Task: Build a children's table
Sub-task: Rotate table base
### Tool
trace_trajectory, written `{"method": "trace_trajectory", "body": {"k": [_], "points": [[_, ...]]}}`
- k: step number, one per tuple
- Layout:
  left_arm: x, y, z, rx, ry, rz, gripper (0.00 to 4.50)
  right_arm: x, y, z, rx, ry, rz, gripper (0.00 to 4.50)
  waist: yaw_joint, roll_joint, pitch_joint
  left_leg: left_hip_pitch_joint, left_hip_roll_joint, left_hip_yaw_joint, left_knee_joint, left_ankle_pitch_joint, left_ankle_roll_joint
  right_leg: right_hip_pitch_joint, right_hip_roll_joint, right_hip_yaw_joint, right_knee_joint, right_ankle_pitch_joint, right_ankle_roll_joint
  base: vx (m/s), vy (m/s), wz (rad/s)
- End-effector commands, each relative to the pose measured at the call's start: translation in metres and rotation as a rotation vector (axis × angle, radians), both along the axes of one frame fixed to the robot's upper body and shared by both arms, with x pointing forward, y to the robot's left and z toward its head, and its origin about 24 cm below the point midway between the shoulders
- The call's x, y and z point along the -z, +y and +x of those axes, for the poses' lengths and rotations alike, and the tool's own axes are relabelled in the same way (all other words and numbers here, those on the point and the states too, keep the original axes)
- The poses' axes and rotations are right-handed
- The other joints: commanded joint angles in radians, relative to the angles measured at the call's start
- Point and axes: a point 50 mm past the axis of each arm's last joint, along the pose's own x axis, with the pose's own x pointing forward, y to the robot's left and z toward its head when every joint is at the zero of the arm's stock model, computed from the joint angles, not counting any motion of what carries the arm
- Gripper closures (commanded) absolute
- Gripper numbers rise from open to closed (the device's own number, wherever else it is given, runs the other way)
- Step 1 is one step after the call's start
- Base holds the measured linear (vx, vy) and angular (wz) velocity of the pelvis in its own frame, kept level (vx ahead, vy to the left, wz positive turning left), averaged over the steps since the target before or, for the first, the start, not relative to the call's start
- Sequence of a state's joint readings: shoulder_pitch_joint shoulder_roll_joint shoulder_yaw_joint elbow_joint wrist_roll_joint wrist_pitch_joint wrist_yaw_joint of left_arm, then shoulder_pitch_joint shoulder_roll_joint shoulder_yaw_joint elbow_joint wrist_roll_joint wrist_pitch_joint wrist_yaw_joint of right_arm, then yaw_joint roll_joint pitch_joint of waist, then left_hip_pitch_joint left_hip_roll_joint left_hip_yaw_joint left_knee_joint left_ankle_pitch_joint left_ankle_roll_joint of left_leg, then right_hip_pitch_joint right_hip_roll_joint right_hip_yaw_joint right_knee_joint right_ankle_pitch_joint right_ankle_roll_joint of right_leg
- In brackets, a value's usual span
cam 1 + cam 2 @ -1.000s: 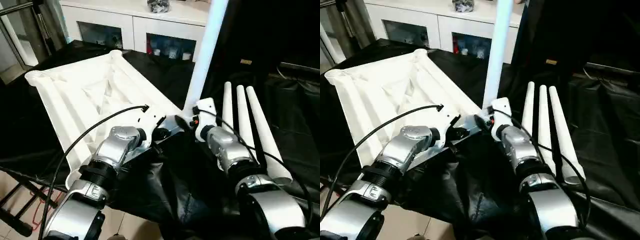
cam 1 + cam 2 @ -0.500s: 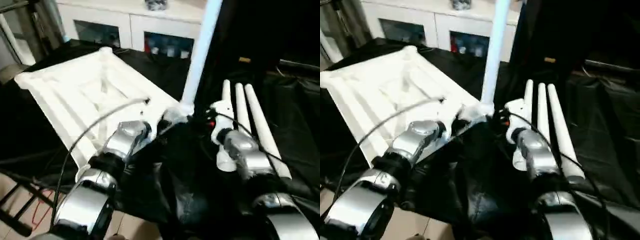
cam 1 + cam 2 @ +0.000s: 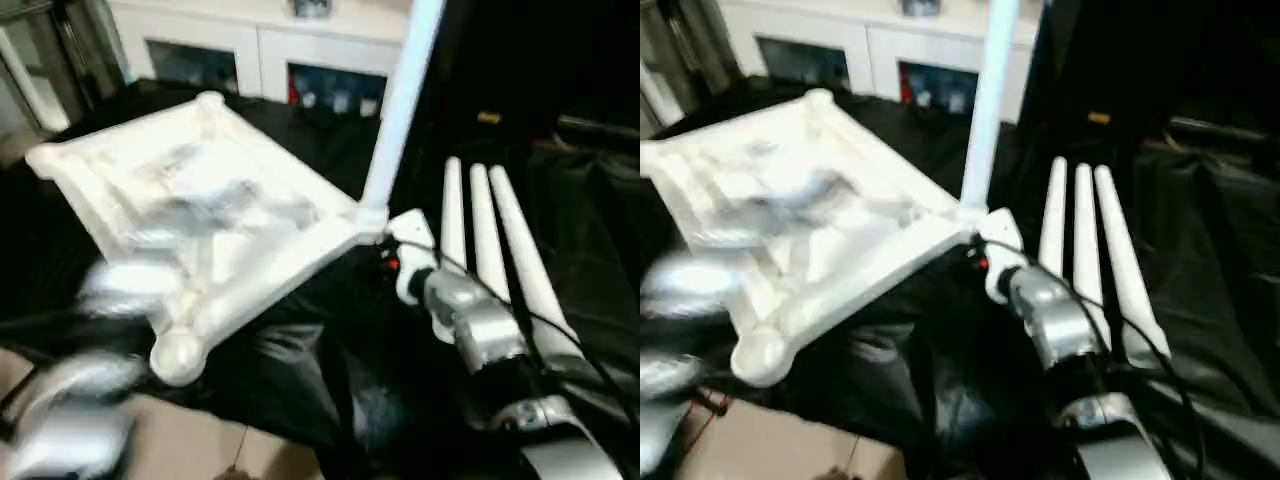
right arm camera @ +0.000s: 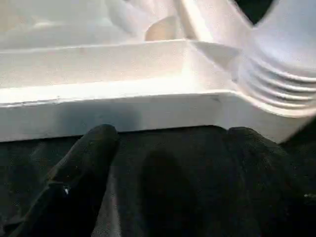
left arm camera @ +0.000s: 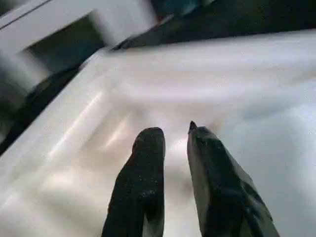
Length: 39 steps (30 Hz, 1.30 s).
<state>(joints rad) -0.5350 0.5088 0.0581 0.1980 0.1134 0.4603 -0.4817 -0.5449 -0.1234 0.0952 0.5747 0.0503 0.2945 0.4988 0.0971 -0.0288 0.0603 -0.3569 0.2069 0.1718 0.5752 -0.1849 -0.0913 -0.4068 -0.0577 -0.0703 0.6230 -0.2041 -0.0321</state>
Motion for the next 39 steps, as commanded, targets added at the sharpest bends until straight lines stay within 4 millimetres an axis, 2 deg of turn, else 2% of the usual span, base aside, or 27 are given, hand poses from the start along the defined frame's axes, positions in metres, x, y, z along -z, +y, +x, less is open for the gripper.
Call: {"method": "trace_trajectory", "body": {"k": [1,3,5,6,9,11,12,13,14,15,17,18,23,24,26,27,28,30,34,38,39], "points": [[0.002,0.007,-0.011,-0.014,0.037,0.002,3.53,0.001,0.005,0.002,-0.008,0.011,-0.013,0.61,0.005,0.006,-0.064,0.013,0.028,-0.002,-0.061,-0.123,0.009,0.052,-0.077,0.055,-0.061,-0.056,-0.218,0.000,0.000,0.00],[0.009,0.020,-0.020,-0.072,0.080,0.032,3.53,0.001,0.008,0.004,-0.014,0.019,-0.015,0.61,0.006,0.012,-0.062,0.012,0.028,-0.002,-0.064,-0.144,-0.002,0.050,-0.077,0.055,-0.064,-0.087,-0.206,0.000,0.000,0.00],[0.015,0.027,-0.028,-0.103,0.127,0.072,3.53,0.001,0.011,0.005,-0.016,0.022,-0.019,0.61,0.006,0.012,-0.063,0.012,0.028,-0.004,-0.065,-0.153,-0.007,0.051,-0.077,0.055,-0.064,-0.093,-0.200,0.000,0.000,0.00],[0.017,0.029,-0.032,-0.110,0.152,0.086,3.53,0.001,0.012,0.006,-0.016,0.023,-0.021,0.61,0.010,0.006,-0.062,0.010,0.027,-0.005,-0.065,-0.149,-0.009,0.052,-0.079,0.056,-0.062,-0.094,-0.195,0.000,0.000,0.00],[0.029,0.026,-0.041,-0.083,0.241,0.082,3.53,0.001,0.016,0.008,-0.015,0.023,-0.027,0.61,0.014,0.012,-0.063,0.011,0.025,-0.006,-0.066,-0.145,-0.020,0.052,-0.077,0.057,-0.062,-0.070,-0.192,0.000,0.000,0.00],[0.038,0.024,-0.043,-0.061,0.291,0.070,3.81,0.000,0.016,0.009,-0.013,0.021,-0.028,0.61,0.015,0.011,-0.062,0.011,0.024,-0.005,-0.066,-0.151,-0.022,0.052,-0.077,0.057,-0.063,-0.071,-0.192,0.000,0.000,0.00],[0.051,0.023,-0.048,-0.036,0.366,0.110,3.89,0.000,0.017,0.010,-0.006,0.016,-0.030,0.61,0.014,0.012,-0.063,0.009,0.022,-0.007,-0.066,-0.154,-0.025,0.054,-0.077,0.057,-0.062,-0.070,-0.189,0.000,0.000,0.00],[0.051,0.024,-0.048,-0.034,0.370,0.113,3.92,0.000,0.017,0.010,-0.006,0.016,-0.030,0.61,0.013,0.011,-0.063,0.009,0.022,-0.007,-0.066,-0.159,-0.025,0.054,-0.077,0.057,-0.061,-0.075,-0.187,0.000,0.000,0.00],[0.054,0.024,-0.050,-0.026,0.385,0.123,4.01,-0.001,0.017,0.011,-0.005,0.014,-0.031,0.61,0.013,0.021,-0.063,0.011,0.022,-0.007,-0.065,-0.173,-0.030,0.051,-0.076,0.058,-0.065,-0.080,-0.186,0.000,0.000,0.00],[0.055,0.022,-0.051,-0.004,0.403,0.115,4.14,-0.001,0.017,0.012,0.000,0.012,-0.028,0.61,0.012,0.023,-0.064,0.010,0.022,-0.008,-0.065,-0.175,-0.033,0.053,-0.077,0.058,-0.063,-0.075,-0.189,0.000,0.000,0.00],[0.056,0.020,-0.052,0.011,0.416,0.109,4.28,-0.001,0.017,0.012,0.003,0.012,-0.025,0.61,0.012,0.018,-0.065,0.009,0.021,-0.007,-0.064,-0.166,-0.033,0.056,-0.076,0.058,-0.061,-0.056,-0.195,0.000,0.000,0.00],[0.060,0.015,-0.054,0.057,0.460,0.102,4.43,-0.001,0.017,0.013,0.007,0.011,-0.028,0.61,0.011,0.021,-0.067,0.009,0.020,-0.008,-0.063,-0.153,-0.033,0.057,-0.075,0.057,-0.058,-0.036,-0.199,0.000,0.000,0.00],[0.069,0.004,-0.062,0.217,0.596,0.133,4.43,0.001,0.020,0.015,0.008,0.015,-0.033,0.61,0.005,0.022,-0.065,0.009,0.020,-0.008,-0.063,-0.161,-0.032,0.057,-0.075,0.058,-0.057,-0.046,-0.210,0.000,0.000,0.00],[0.070,-0.001,-0.062,0.259,0.612,0.128,4.43,0.001,0.020,0.016,0.009,0.014,-0.033,0.61,0.003,0.025,-0.065,0.010,0.020,-0.008,-0.063,-0.162,-0.035,0.057,-0.075,0.058,-0.057,-0.041,-0.213,0.000,0.000,0.00],[0.069,-0.015,-0.063,0.366,0.632,0.094,4.43,0.000,0.021,0.017,0.009,0.013,-0.032,0.61,0.003,0.023,-0.062,0.012,0.019,-0.007,-0.064,-0.181,-0.037,0.057,-0.077,0.059,-0.061,-0.070,-0.214,0.000,0.000,0.00],[0.068,-0.029,-0.065,0.459,0.636,0.054,4.43,-0.001,0.022,0.018,0.008,0.011,-0.032,0.61,0.003,0.023,-0.062,0.013,0.020,-0.007,-0.064,-0.187,-0.041,0.057,-0.078,0.060,-0.061,-0.084,-0.214,0.000,0.000,0.00],[0.068,-0.029,-0.065,0.459,0.636,0.054,4.43,-0.001,0.022,0.018,0.008,0.011,-0.032,0.61,0.004,0.023,-0.062,0.014,0.020,-0.006,-0.064,-0.190,-0.041,0.056,-0.078,0.060,-0.062,-0.089,-0.214,0.000,0.000,0.00],[0.066,-0.044,-0.065,0.542,0.636,0.013,4.43,-0.002,0.023,0.019,0.004,0.009,-0.032,0.61,0.005,0.024,-0.063,0.013,0.020,-0.006,-0.064,-0.186,-0.044,0.057,-0.076,0.059,-0.060,-0.085,-0.213,0.000,0.000,0.00],[0.064,-0.066,-0.059,0.624,0.611,-0.033,4.43,-0.002,0.024,0.019,-0.003,0.006,-0.031,0.61,0.003,0.020,-0.067,0.009,0.018,-0.005,-0.060,-0.149,-0.038,0.063,-0.075,0.059,-0.055,-0.033,-0.215,0.000,0.000,0.00],[0.063,-0.077,-0.055,0.657,0.594,-0.050,4.43,-0.001,0.024,0.019,-0.005,0.005,-0.032,0.61,-0.002,0.018,-0.069,0.004,0.016,-0.005,-0.057,-0.116,-0.025,0.068,-0.074,0.058,-0.052,-0.001,-0.218,0.000,0.000,0.00],[0.063,-0.087,-0.047,0.665,0.550,-0.045,4.43,-0.001,0.023,0.019,-0.005,0.003,-0.033,0.61,-0.007,0.018,-0.069,0.004,0.014,-0.004,-0.055,-0.108,-0.020,0.068,-0.072,0.058,-0.053,0.008,-0.220,0.000,0.000,0.00]]}}
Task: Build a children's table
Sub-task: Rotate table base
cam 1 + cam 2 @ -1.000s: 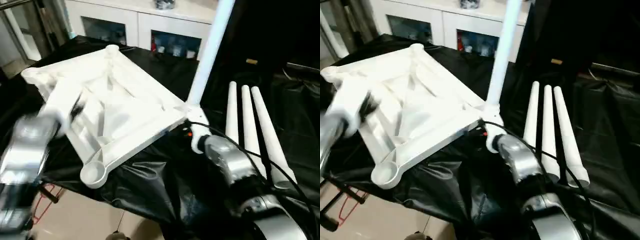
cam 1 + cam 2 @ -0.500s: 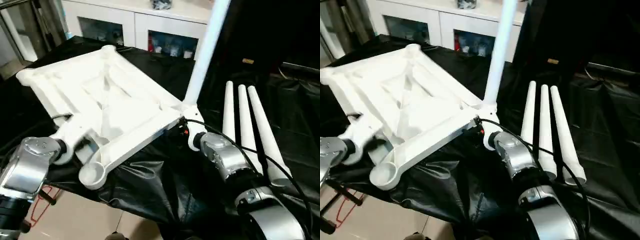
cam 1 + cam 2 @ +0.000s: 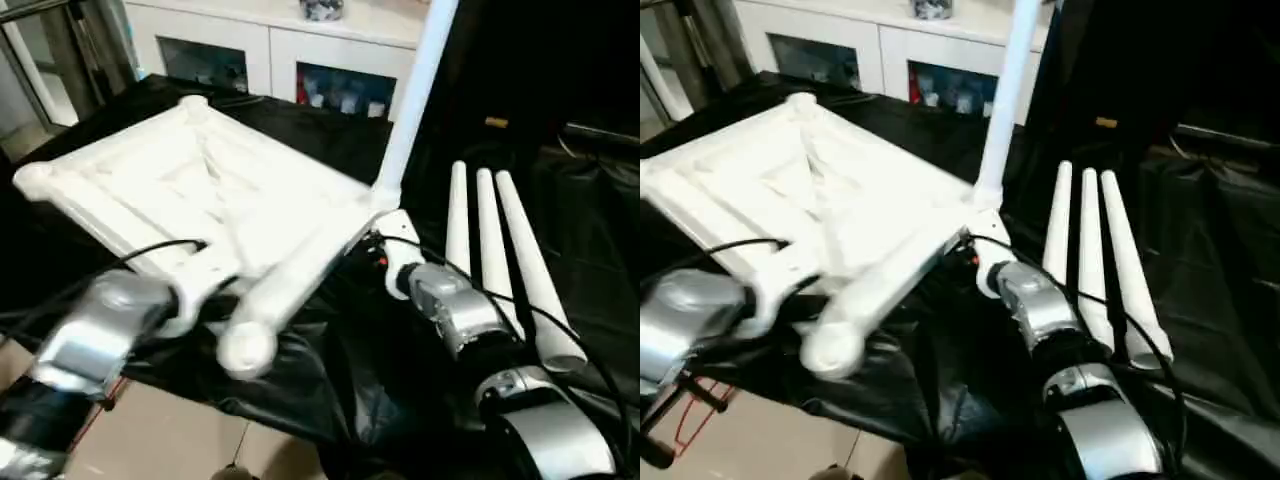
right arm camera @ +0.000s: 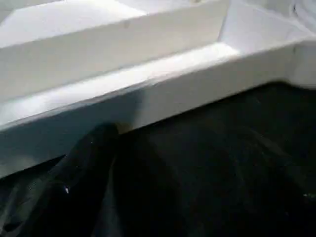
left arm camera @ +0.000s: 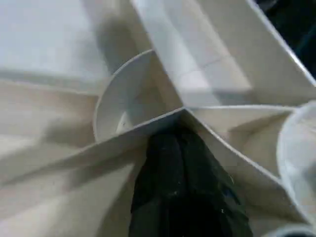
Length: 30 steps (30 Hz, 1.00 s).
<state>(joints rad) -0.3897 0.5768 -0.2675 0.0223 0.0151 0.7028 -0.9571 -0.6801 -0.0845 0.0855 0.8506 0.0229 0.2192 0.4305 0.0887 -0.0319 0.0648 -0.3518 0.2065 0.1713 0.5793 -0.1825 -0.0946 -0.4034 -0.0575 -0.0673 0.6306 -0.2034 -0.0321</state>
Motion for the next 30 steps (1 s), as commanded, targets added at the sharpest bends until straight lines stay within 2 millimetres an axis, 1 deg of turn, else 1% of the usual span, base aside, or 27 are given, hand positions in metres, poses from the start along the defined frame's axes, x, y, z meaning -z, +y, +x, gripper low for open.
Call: {"method": "trace_trajectory", "body": {"k": [1,2,3,5,6,7,8,9,10,12,13,14,15,16,17,18,19,20,21,22,23,24,26,27,28,29,30], "points": [[-0.006,-0.032,0.010,0.109,-0.069,-0.078,4.43,-0.012,0.013,0.004,-0.052,-0.049,0.016,0.61,0.002,0.020,-0.072,-0.001,0.014,-0.002,-0.059,-0.123,-0.013,0.065,-0.072,0.055,-0.065,-0.011,-0.217,0.000,0.000,0.00],[-0.006,-0.040,0.018,0.094,-0.103,-0.100,4.43,-0.013,0.011,0.005,-0.046,-0.052,0.019,0.61,0.002,0.024,-0.073,0.000,0.013,-0.001,-0.058,-0.126,-0.014,0.065,-0.072,0.056,-0.066,-0.017,-0.216,0.000,0.000,0.00],[-0.007,-0.045,0.021,0.084,-0.116,-0.112,4.43,-0.014,0.010,0.004,-0.043,-0.053,0.020,0.61,0.003,0.021,-0.076,0.000,0.016,-0.003,-0.057,-0.121,-0.014,0.068,-0.074,0.056,-0.063,-0.008,-0.216,0.000,0.000,0.00],[-0.006,-0.049,0.023,0.084,-0.120,-0.122,4.43,-0.014,0.008,0.004,-0.041,-0.054,0.020,0.61,0.002,0.018,-0.077,-0.004,0.016,-0.005,-0.057,-0.102,-0.010,0.071,-0.075,0.055,-0.059,0.016,-0.219,0.000,0.000,0.00],[-0.006,-0.053,0.024,0.086,-0.121,-0.128,4.43,-0.013,0.008,0.004,-0.040,-0.054,0.019,0.61,0.001,0.018,-0.078,-0.004,0.016,-0.004,-0.055,-0.093,-0.005,0.071,-0.075,0.055,-0.058,0.034,-0.224,0.000,0.000,0.00],[-0.006,-0.057,0.025,0.090,-0.124,-0.132,4.43,-0.013,0.006,0.003,-0.034,-0.057,0.016,0.61,0.001,0.025,-0.078,-0.004,0.016,-0.005,-0.054,-0.090,-0.004,0.071,-0.076,0.055,-0.056,0.041,-0.226,0.000,0.000,0.00],[-0.004,-0.060,0.025,0.091,-0.126,-0.133,4.43,-0.014,0.004,0.003,-0.029,-0.062,0.009,0.61,0.000,0.021,-0.078,-0.002,0.015,-0.002,-0.052,-0.087,0.004,0.069,-0.072,0.055,-0.059,0.052,-0.226,0.000,0.000,0.00],[-0.004,-0.062,0.026,0.092,-0.128,-0.132,4.43,-0.014,0.002,0.003,-0.026,-0.066,0.004,0.61,-0.001,0.026,-0.078,-0.002,0.015,-0.003,-0.052,-0.086,0.005,0.070,-0.072,0.054,-0.059,0.060,-0.230,0.000,0.000,0.00],[-0.003,-0.063,0.026,0.091,-0.135,-0.123,4.43,-0.016,-0.001,0.003,-0.014,-0.073,-0.001,0.61,-0.001,0.024,-0.079,-0.003,0.015,-0.003,-0.052,-0.085,0.005,0.071,-0.072,0.054,-0.058,0.061,-0.231,0.000,0.000,0.00],[-0.002,-0.059,0.027,0.089,-0.147,-0.105,4.43,-0.022,-0.008,0.004,0.021,-0.089,-0.008,0.61,0.000,0.028,-0.079,-0.001,0.015,-0.004,-0.052,-0.092,0.008,0.071,-0.070,0.054,-0.060,0.053,-0.224,0.000,0.000,0.00],[-0.002,-0.058,0.027,0.088,-0.149,-0.102,4.43,-0.024,-0.010,0.004,0.028,-0.092,-0.007,0.61,0.001,0.027,-0.077,-0.001,0.015,-0.004,-0.052,-0.093,0.008,0.072,-0.069,0.054,-0.061,0.049,-0.221,0.000,0.000,0.00],[-0.006,-0.048,0.027,0.074,-0.168,-0.087,4.43,-0.034,-0.020,0.005,0.103,-0.095,-0.030,0.61,0.002,0.022,-0.075,-0.001,0.015,-0.004,-0.054,-0.095,0.007,0.072,-0.069,0.054,-0.063,0.033,-0.214,0.000,0.000,0.00],[-0.007,-0.047,0.027,0.073,-0.170,-0.085,4.43,-0.035,-0.021,0.005,0.113,-0.093,-0.033,0.61,0.002,0.024,-0.077,-0.001,0.016,-0.006,-0.054,-0.085,0.004,0.072,-0.069,0.054,-0.059,0.030,-0.208,0.000,0.000,0.00],[-0.008,-0.044,0.027,0.069,-0.174,-0.081,4.27,-0.037,-0.024,0.005,0.132,-0.089,-0.034,0.45,0.001,0.026,-0.075,0.001,0.016,-0.006,-0.055,-0.089,0.001,0.070,-0.068,0.054,-0.061,0.020,-0.205,0.000,0.000,0.00],[-0.010,-0.040,0.027,0.060,-0.188,-0.078,4.27,-0.041,-0.027,0.004,0.152,-0.074,0.000,0.45,0.002,0.025,-0.074,0.003,0.016,-0.005,-0.056,-0.105,-0.003,0.069,-0.069,0.055,-0.063,-0.001,-0.199,0.000,0.000,0.00],[-0.015,-0.034,0.026,0.040,-0.198,-0.091,4.07,-0.049,-0.032,0.004,0.192,-0.073,0.035,0.28,0.002,0.026,-0.074,0.002,0.018,-0.005,-0.057,-0.109,-0.008,0.070,-0.070,0.056,-0.063,-0.011,-0.193,0.000,0.000,0.00],[-0.019,-0.029,0.023,0.027,-0.192,-0.110,4.07,-0.056,-0.038,0.004,0.230,-0.075,0.064,0.28,0.003,0.027,-0.072,0.004,0.018,-0.005,-0.058,-0.110,-0.013,0.068,-0.069,0.056,-0.063,-0.014,-0.189,0.000,0.000,0.00],[-0.027,-0.022,0.018,0.025,-0.192,-0.138,4.05,-0.067,-0.050,0.004,0.314,-0.080,0.074,0.25,0.003,0.027,-0.074,0.005,0.019,-0.005,-0.058,-0.105,-0.017,0.066,-0.069,0.056,-0.060,-0.010,-0.187,0.000,0.000,0.00],[-0.027,-0.021,0.018,0.025,-0.192,-0.139,3.94,-0.067,-0.050,0.004,0.318,-0.080,0.074,0.14,0.004,0.027,-0.073,0.005,0.017,-0.005,-0.058,-0.097,-0.022,0.064,-0.066,0.055,-0.060,-0.005,-0.185,0.000,0.000,0.00],[-0.031,-0.019,0.015,0.034,-0.205,-0.159,3.78,-0.071,-0.057,0.004,0.364,-0.072,0.065,0.06,0.003,0.027,-0.072,0.006,0.016,-0.003,-0.058,-0.103,-0.025,0.062,-0.065,0.055,-0.062,-0.011,-0.184,0.000,0.000,0.00],[-0.035,-0.018,0.012,0.046,-0.219,-0.182,3.78,-0.074,-0.062,0.003,0.400,-0.060,0.056,0.06,0.005,0.027,-0.072,0.006,0.016,-0.004,-0.058,-0.100,-0.031,0.063,-0.067,0.055,-0.061,-0.018,-0.184,0.000,0.000,0.00],[-0.037,-0.018,0.012,0.051,-0.225,-0.192,3.63,-0.074,-0.063,0.003,0.412,-0.054,0.053,0.00,0.004,0.027,-0.071,0.006,0.013,-0.002,-0.058,-0.104,-0.033,0.062,-0.064,0.056,-0.064,-0.029,-0.180,0.000,0.000,0.00],[-0.043,-0.020,0.009,0.070,-0.252,-0.253,3.60,-0.076,-0.069,0.002,0.471,-0.005,0.042,0.00,0.007,0.027,-0.071,0.005,0.013,-0.002,-0.059,-0.108,-0.039,0.062,-0.065,0.056,-0.064,-0.038,-0.177,0.000,0.000,0.00],[-0.045,-0.022,0.008,0.081,-0.258,-0.280,3.48,-0.076,-0.071,0.000,0.492,0.019,0.033,0.00,0.007,0.021,-0.071,0.004,0.012,-0.003,-0.060,-0.105,-0.042,0.065,-0.065,0.056,-0.062,-0.040,-0.175,0.000,0.000,0.00],[-0.048,-0.023,0.006,0.092,-0.259,-0.308,3.32,-0.076,-0.073,-0.001,0.511,0.046,0.027,0.00,0.007,0.020,-0.070,0.004,0.013,-0.002,-0.061,-0.108,-0.043,0.063,-0.065,0.056,-0.064,-0.049,-0.171,0.000,0.000,0.00],[-0.050,-0.025,0.005,0.103,-0.253,-0.325,3.23,-0.076,-0.074,-0.003,0.527,0.066,0.022,0.00,0.007,0.021,-0.070,0.004,0.012,-0.002,-0.060,-0.110,-0.046,0.063,-0.066,0.056,-0.064,-0.058,-0.164,0.000,0.000,0.00],[-0.052,-0.030,0.001,0.128,-0.234,-0.347,3.21,-0.072,-0.077,-0.005,0.555,0.113,0.001,0.00,0.006,0.016,-0.070,0.003,0.011,-0.001,-0.060,-0.107,-0.046,0.064,-0.066,0.057,-0.065,-0.059,-0.160,0.000,0.000,0.00]]}}
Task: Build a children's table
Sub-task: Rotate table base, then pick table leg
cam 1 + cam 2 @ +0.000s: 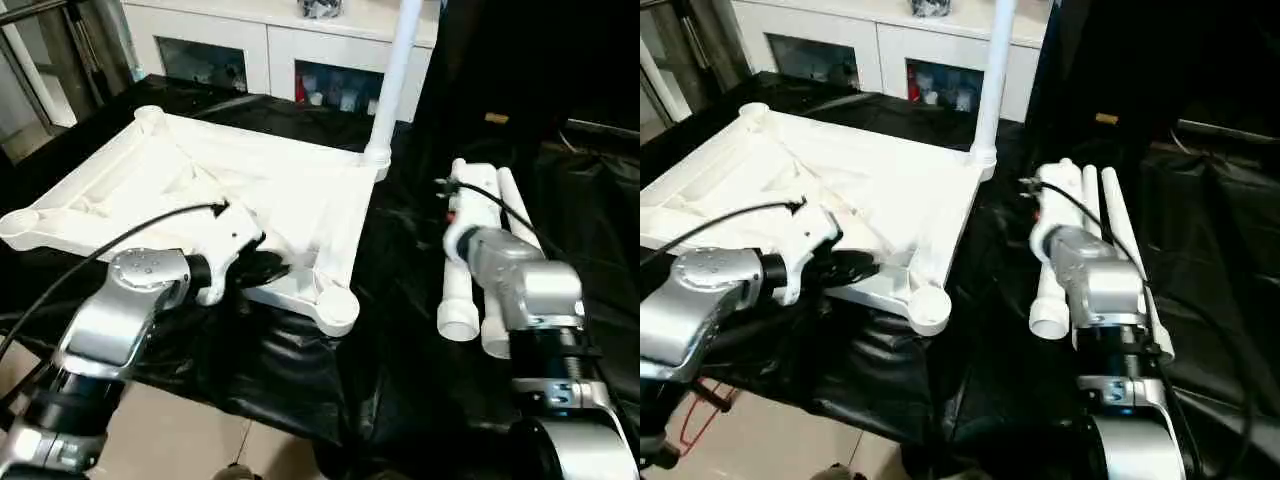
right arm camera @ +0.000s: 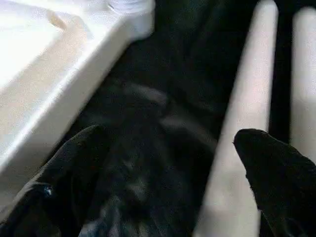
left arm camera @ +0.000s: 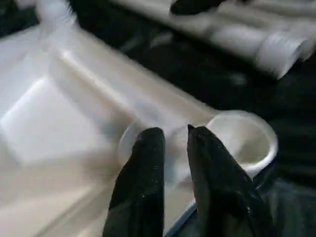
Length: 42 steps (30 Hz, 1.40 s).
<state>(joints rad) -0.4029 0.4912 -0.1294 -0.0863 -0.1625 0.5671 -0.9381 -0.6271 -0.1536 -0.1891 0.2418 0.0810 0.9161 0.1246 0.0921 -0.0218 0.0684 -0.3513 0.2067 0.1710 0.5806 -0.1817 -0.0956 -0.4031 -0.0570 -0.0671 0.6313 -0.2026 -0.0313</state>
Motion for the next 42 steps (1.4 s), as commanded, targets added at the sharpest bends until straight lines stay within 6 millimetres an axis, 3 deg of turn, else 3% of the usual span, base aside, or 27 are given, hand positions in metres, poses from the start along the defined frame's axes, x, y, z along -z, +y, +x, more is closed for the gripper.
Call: {"method": "trace_trajectory", "body": {"k": [1,5,9,15,30,35,42], "points": [[-0.006,-0.006,-0.006,0.048,0.002,-0.033,3.21,-0.003,-0.006,-0.002,0.048,0.048,-0.017,0.00,0.004,0.009,-0.075,0.004,0.012,-0.002,-0.061,-0.093,-0.047,0.063,-0.067,0.056,-0.062,-0.049,-0.158,0.000,0.000,0.00],[-0.008,-0.013,-0.009,0.077,0.013,-0.046,2.80,0.004,-0.012,-0.004,0.099,0.113,-0.035,0.00,0.001,0.005,-0.075,-0.001,0.008,0.000,-0.059,-0.073,-0.049,0.065,-0.065,0.057,-0.062,-0.037,-0.145,0.000,0.000,0.00],[-0.008,-0.016,-0.010,0.092,0.018,-0.046,2.51,0.007,-0.016,-0.004,0.128,0.139,-0.011,0.00,0.001,0.008,-0.077,0.002,0.008,0.000,-0.058,-0.075,-0.050,0.065,-0.064,0.056,-0.062,-0.034,-0.137,0.000,0.000,0.00],[-0.006,-0.014,-0.010,0.089,0.009,-0.005,1.99,0.016,-0.009,-0.009,0.082,0.230,0.083,0.00,0.002,0.009,-0.078,0.001,0.008,-0.001,-0.057,-0.068,-0.049,0.067,-0.064,0.055,-0.060,-0.012,-0.142,0.000,0.000,0.00],[-0.009,-0.017,-0.011,0.104,0.010,-0.015,1.99,0.028,0.006,-0.015,-0.002,0.370,0.155,0.00,0.006,0.006,-0.078,0.002,0.010,0.000,-0.056,-0.065,-0.052,0.066,-0.067,0.056,-0.059,-0.031,-0.146,0.000,0.000,0.00],[-0.010,-0.021,-0.015,0.146,0.023,-0.023,1.95,0.034,0.007,-0.016,-0.006,0.402,0.158,0.36,0.008,0.000,-0.078,0.001,0.009,0.001,-0.056,-0.066,-0.053,0.066,-0.068,0.055,-0.060,-0.044,-0.145,0.000,0.000,0.00],[-0.011,-0.022,-0.019,0.192,0.042,-0.024,1.95,0.037,0.002,-0.015,0.019,0.414,0.170,0.86,0.007,0.003,-0.077,0.001,0.009,0.001,-0.056,-0.080,-0.061,0.064,-0.068,0.055,-0.061,-0.067,-0.137,0.000,0.000,0.00]]}}
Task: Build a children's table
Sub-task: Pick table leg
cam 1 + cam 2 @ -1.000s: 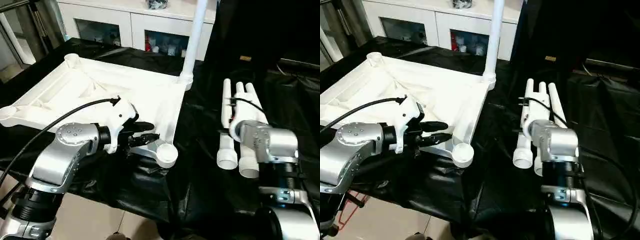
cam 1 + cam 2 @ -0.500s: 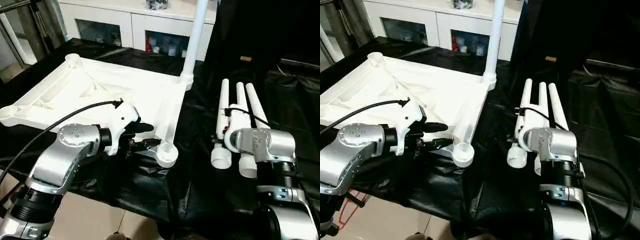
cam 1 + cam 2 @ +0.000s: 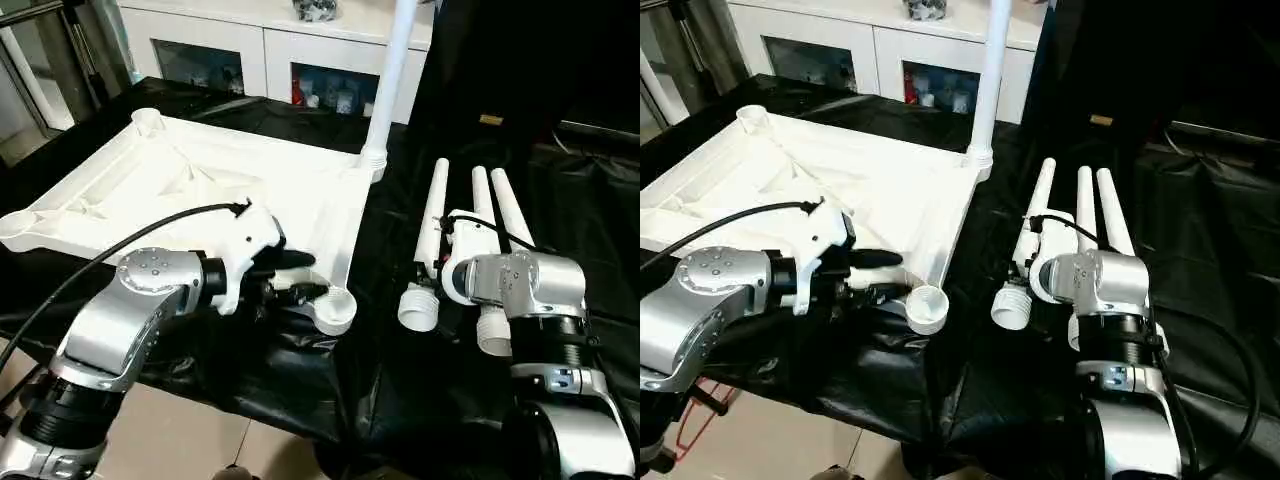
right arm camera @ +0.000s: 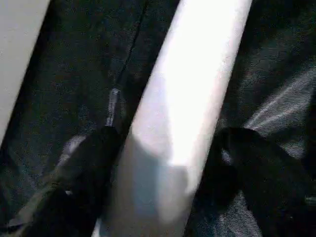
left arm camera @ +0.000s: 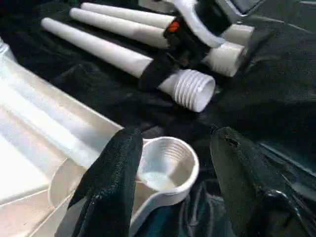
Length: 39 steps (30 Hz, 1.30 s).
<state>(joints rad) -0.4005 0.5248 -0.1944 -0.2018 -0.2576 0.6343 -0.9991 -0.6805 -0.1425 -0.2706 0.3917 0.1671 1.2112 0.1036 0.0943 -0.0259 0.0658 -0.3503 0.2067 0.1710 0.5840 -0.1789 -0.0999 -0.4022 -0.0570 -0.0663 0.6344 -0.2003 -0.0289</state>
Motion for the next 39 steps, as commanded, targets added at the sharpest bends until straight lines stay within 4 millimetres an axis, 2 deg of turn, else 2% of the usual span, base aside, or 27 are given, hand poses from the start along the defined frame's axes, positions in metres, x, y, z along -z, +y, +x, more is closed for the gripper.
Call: {"method": "trace_trajectory", "body": {"k": [1,6,7,10,11,12,14,18,20,21,23,26,27,28,29,30,32,33,34,35,36,37,39], "points": [[-0.003,-0.002,-0.002,0.023,-0.003,0.003,1.95,0.005,-0.002,-0.002,0.017,0.033,0.014,1.05,0.005,0.008,-0.074,0.000,0.009,0.000,-0.060,-0.087,-0.059,0.063,-0.068,0.054,-0.064,-0.076,-0.139,0.000,0.000,0.00],[-0.004,-0.002,0.000,0.018,-0.005,0.002,1.95,0.006,-0.006,-0.001,0.053,0.029,0.032,1.34,0.006,0.012,-0.073,0.003,0.008,-0.001,-0.059,-0.119,-0.067,0.060,-0.067,0.055,-0.069,-0.130,-0.125,0.000,0.000,0.00],[-0.004,-0.002,0.001,0.010,-0.006,0.001,1.95,0.006,-0.007,-0.001,0.062,0.025,0.038,1.65,0.005,0.014,-0.073,0.003,0.009,-0.001,-0.059,-0.122,-0.069,0.059,-0.067,0.055,-0.070,-0.126,-0.124,0.000,0.000,0.00],[-0.003,0.000,0.005,-0.024,-0.013,0.009,1.95,0.004,-0.009,-0.001,0.072,0.008,0.058,1.73,0.005,0.015,-0.074,0.003,0.008,-0.002,-0.059,-0.125,-0.070,0.060,-0.065,0.054,-0.069,-0.120,-0.125,0.000,0.000,0.00],[-0.003,0.000,0.007,-0.036,-0.018,0.012,1.95,0.002,-0.009,0.000,0.077,0.002,0.068,1.85,0.005,0.017,-0.074,0.003,0.008,-0.002,-0.058,-0.126,-0.071,0.059,-0.065,0.054,-0.068,-0.118,-0.125,0.000,0.000,0.00],[-0.003,0.001,0.011,-0.058,-0.028,0.010,1.95,-0.001,-0.011,0.001,0.090,-0.021,0.083,2.00,0.005,0.015,-0.074,0.003,0.006,-0.001,-0.058,-0.131,-0.069,0.060,-0.064,0.054,-0.070,-0.126,-0.121,0.000,0.000,0.00],[-0.005,0.001,0.014,-0.072,-0.039,0.001,1.95,-0.004,-0.012,0.003,0.102,-0.041,0.093,2.11,0.006,0.019,-0.075,0.003,0.007,-0.003,-0.057,-0.124,-0.070,0.061,-0.064,0.054,-0.069,-0.116,-0.122,0.000,0.000,0.00],[-0.011,-0.002,0.025,-0.134,-0.077,-0.051,1.95,-0.013,-0.015,0.006,0.110,-0.083,0.119,2.46,0.007,0.018,-0.079,0.002,0.006,-0.002,-0.054,-0.104,-0.067,0.064,-0.063,0.053,-0.065,-0.059,-0.140,0.000,0.000,0.00],[-0.014,-0.003,0.031,-0.172,-0.094,-0.071,1.95,-0.018,-0.017,0.007,0.117,-0.113,0.143,2.56,0.008,0.018,-0.079,0.000,0.006,-0.002,-0.054,-0.105,-0.063,0.066,-0.064,0.053,-0.065,-0.055,-0.143,0.000,0.000,0.00],[-0.015,-0.003,0.033,-0.182,-0.097,-0.078,1.95,-0.020,-0.017,0.007,0.117,-0.124,0.148,2.60,0.011,0.021,-0.079,0.001,0.005,-0.002,-0.053,-0.102,-0.061,0.066,-0.064,0.053,-0.064,-0.055,-0.142,0.000,0.000,0.00],[-0.017,-0.004,0.036,-0.194,-0.103,-0.097,1.95,-0.023,-0.020,0.007,0.121,-0.150,0.158,2.64,0.010,0.018,-0.079,-0.002,0.005,-0.002,-0.053,-0.095,-0.059,0.068,-0.064,0.053,-0.065,-0.052,-0.142,0.000,0.000,0.00],[-0.018,-0.005,0.037,-0.196,-0.105,-0.108,1.95,-0.024,-0.022,0.008,0.124,-0.170,0.164,2.64,0.011,0.018,-0.079,-0.001,0.006,-0.002,-0.053,-0.095,-0.056,0.067,-0.064,0.053,-0.064,-0.056,-0.143,0.000,0.000,0.00],[-0.022,-0.008,0.039,-0.209,-0.105,-0.148,1.95,-0.032,-0.025,0.011,0.132,-0.260,0.208,2.64,0.011,0.017,-0.079,-0.002,0.007,-0.001,-0.052,-0.097,-0.054,0.066,-0.066,0.053,-0.065,-0.060,-0.146,0.000,0.000,0.00],[-0.022,-0.008,0.039,-0.210,-0.105,-0.150,1.95,-0.033,-0.025,0.011,0.132,-0.268,0.212,2.64,0.012,0.017,-0.079,-0.001,0.008,-0.002,-0.052,-0.103,-0.051,0.067,-0.067,0.053,-0.065,-0.065,-0.148,0.000,0.000,0.00],[-0.026,-0.011,0.041,-0.220,-0.105,-0.192,1.95,-0.047,-0.027,0.015,0.146,-0.429,0.301,2.64,0.012,0.009,-0.079,-0.002,0.008,0.001,-0.053,-0.107,-0.046,0.067,-0.068,0.053,-0.068,-0.071,-0.149,0.000,0.000,0.00],[-0.027,-0.012,0.041,-0.223,-0.104,-0.204,1.95,-0.051,-0.028,0.016,0.151,-0.478,0.327,2.65,0.016,0.013,-0.079,-0.001,0.010,0.000,-0.051,-0.115,-0.039,0.066,-0.071,0.053,-0.068,-0.084,-0.149,0.000,0.000,0.00],[-0.031,-0.018,0.045,-0.246,-0.095,-0.257,1.95,-0.064,-0.029,0.017,0.133,-0.585,0.406,2.65,0.016,0.013,-0.078,-0.001,0.009,0.002,-0.051,-0.109,-0.029,0.064,-0.067,0.053,-0.067,-0.076,-0.153,0.000,0.000,0.00],[-0.035,-0.022,0.047,-0.266,-0.079,-0.305,1.95,-0.073,-0.028,0.016,0.109,-0.646,0.466,2.65,0.020,0.002,-0.079,-0.002,0.011,0.001,-0.051,-0.098,-0.019,0.067,-0.068,0.052,-0.067,-0.064,-0.155,0.000,0.000,0.00],[-0.035,-0.022,0.047,-0.266,-0.079,-0.305,1.95,-0.073,-0.028,0.016,0.109,-0.646,0.466,2.65,0.022,0.006,-0.079,-0.003,0.009,0.002,-0.050,-0.093,-0.011,0.067,-0.068,0.053,-0.066,-0.064,-0.160,0.000,0.000,0.00],[-0.044,-0.031,0.050,-0.275,-0.056,-0.398,1.95,-0.088,-0.024,0.011,0.024,-0.749,0.592,2.65,0.022,0.004,-0.079,-0.004,0.009,0.002,-0.050,-0.089,-0.008,0.067,-0.067,0.052,-0.065,-0.063,-0.159,0.000,0.000,0.00],[-0.048,-0.036,0.051,-0.270,-0.039,-0.443,1.95,-0.095,-0.021,0.007,-0.022,-0.796,0.652,2.65,0.026,0.005,-0.080,-0.005,0.008,0.002,-0.046,-0.087,0.007,0.070,-0.069,0.052,-0.066,-0.052,-0.169,0.000,0.000,0.00],[-0.049,-0.036,0.051,-0.270,-0.038,-0.445,1.95,-0.096,-0.021,0.006,-0.024,-0.798,0.654,2.65,0.027,-0.001,-0.080,-0.008,0.008,0.002,-0.047,-0.074,0.020,0.071,-0.069,0.051,-0.065,-0.048,-0.173,0.000,0.000,0.00],[-0.051,-0.038,0.051,-0.265,-0.028,-0.470,1.95,-0.099,-0.019,0.004,-0.050,-0.825,0.687,2.66,0.027,0.000,-0.079,-0.009,0.010,0.001,-0.047,-0.064,0.025,0.069,-0.069,0.050,-0.066,-0.053,-0.174,0.000,0.000,0.00]]}}
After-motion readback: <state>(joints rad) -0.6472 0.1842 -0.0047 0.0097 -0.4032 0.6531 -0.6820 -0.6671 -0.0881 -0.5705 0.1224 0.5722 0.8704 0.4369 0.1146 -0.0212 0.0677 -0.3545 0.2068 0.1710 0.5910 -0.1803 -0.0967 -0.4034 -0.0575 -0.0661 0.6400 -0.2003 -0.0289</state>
